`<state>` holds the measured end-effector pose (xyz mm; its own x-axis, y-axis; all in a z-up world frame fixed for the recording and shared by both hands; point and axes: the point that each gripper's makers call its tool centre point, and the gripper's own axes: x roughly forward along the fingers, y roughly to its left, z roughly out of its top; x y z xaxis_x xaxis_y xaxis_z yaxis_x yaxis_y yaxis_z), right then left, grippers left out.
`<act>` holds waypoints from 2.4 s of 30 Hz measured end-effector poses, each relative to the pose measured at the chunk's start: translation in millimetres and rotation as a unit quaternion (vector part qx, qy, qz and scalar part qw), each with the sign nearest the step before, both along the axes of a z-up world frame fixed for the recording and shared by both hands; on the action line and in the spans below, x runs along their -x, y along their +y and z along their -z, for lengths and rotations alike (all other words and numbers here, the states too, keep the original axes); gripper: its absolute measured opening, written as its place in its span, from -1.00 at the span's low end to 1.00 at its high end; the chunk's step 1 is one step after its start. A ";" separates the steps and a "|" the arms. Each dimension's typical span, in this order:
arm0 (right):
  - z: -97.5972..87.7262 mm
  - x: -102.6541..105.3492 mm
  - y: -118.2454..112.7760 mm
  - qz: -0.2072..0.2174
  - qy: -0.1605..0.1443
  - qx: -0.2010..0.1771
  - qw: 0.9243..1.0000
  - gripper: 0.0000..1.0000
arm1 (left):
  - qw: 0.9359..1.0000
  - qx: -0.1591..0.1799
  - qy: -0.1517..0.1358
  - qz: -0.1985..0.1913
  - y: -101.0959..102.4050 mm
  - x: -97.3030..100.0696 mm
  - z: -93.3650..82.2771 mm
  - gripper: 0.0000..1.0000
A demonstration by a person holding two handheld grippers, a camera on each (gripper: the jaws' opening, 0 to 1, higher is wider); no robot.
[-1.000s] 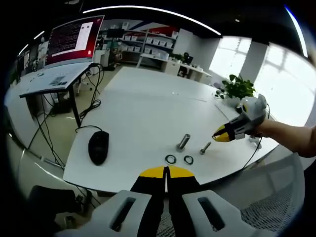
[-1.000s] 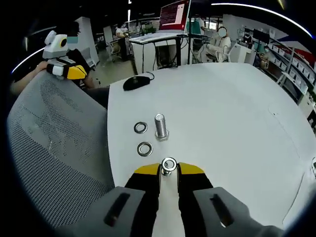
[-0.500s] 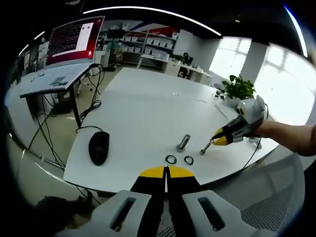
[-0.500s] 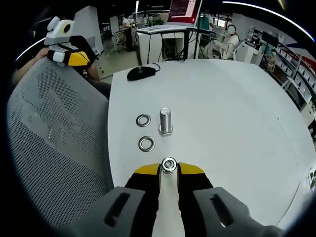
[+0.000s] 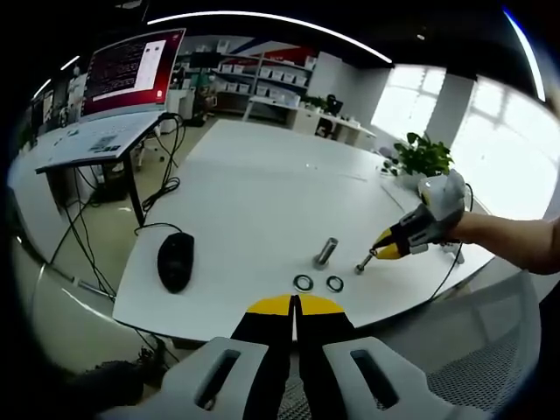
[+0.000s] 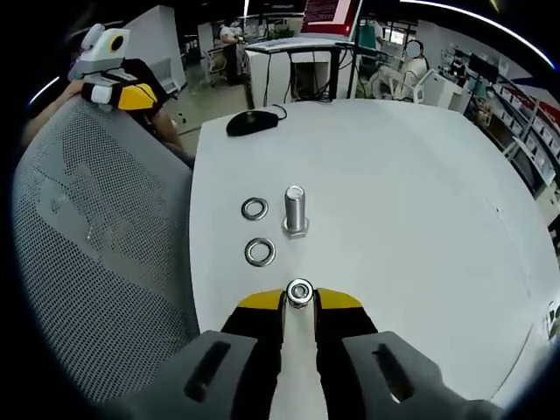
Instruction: Place the washer onto the threaded stud by aligning its center hole with the stud, sliding it down to the base, and recovering from edge contact or off-axis alignment until the washer reaches the visible bottom stop.
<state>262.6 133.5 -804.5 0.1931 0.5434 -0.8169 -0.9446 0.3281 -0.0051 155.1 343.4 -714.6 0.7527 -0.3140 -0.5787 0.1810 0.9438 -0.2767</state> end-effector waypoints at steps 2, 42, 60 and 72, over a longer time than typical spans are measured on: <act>1.0 0.8 -0.1 -0.001 0.002 0.001 1.000 -0.71 | 1.000 0.000 0.000 0.000 -0.1 0.1 -0.1 -1.00; 40.5 1.6 -2.8 -0.024 0.030 0.058 0.998 -0.72 | 1.000 0.003 0.001 0.000 -2.1 0.7 -0.4 -1.00; 30.1 6.5 -8.8 -0.018 0.025 0.054 0.998 -0.53 | 1.000 0.002 0.000 0.003 -3.6 2.5 -2.0 -1.00; -36.5 14.3 -31.6 0.085 0.016 -0.064 0.994 -0.51 | 1.000 0.005 -0.004 0.004 -2.3 0.9 -2.4 -1.00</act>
